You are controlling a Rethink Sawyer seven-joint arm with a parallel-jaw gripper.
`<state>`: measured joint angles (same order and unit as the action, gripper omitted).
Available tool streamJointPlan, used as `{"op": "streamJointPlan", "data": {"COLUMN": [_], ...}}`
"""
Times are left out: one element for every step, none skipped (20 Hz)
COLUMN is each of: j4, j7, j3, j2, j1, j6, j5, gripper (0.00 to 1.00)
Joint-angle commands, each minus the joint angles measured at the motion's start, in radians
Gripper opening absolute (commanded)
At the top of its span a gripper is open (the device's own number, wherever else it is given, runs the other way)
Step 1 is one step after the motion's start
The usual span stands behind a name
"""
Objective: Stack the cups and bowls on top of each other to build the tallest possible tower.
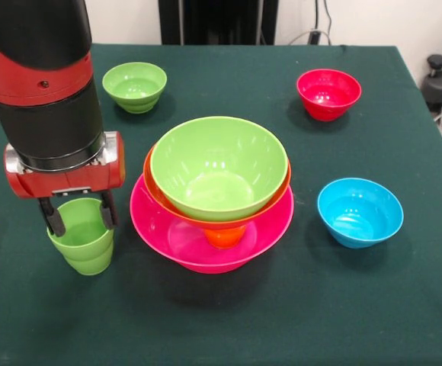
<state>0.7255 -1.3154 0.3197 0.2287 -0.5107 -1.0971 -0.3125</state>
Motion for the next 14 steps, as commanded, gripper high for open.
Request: {"op": "streamJointPlan", "data": {"j4": [0.029,0.027,0.03,0.028,0.027,0.024,0.023,0.022,0.027,0.029,0.04,0.043,0.04,0.036], "j7": [0.156,0.157,0.156,0.156,0.159,0.159,0.159,0.158,0.157,0.158,0.155,0.154,0.154,0.155], "j3": [0.029,0.028,0.028,0.028,0.029,0.029,0.03,0.03,0.029,0.028,0.025,0.024,0.024,0.025], "j2": [-0.007,-0.009,-0.008,-0.01,-0.011,-0.014,-0.016,-0.017,-0.015,-0.013,-0.006,-0.004,-0.006,-0.008], "j1": [0.025,0.024,0.023,0.022,0.02,0.02,0.018,0.017,0.015,0.014,0.014,0.013,0.013,0.013], "j6": [0.01,0.008,0.011,0.011,0.014,0.013,0.016,0.017,0.02,0.019,0.021,0.021,0.02,0.02], "j5": [-0.058,-0.058,-0.057,-0.058,-0.058,-0.059,-0.058,-0.058,-0.058,-0.058,-0.057,-0.056,-0.057,-0.057], "gripper": [1.0,1.0,1.0,1.0,1.0,1.0,1.0,1.0,1.0,1.0,1.0,1.0,1.0,1.0]}}
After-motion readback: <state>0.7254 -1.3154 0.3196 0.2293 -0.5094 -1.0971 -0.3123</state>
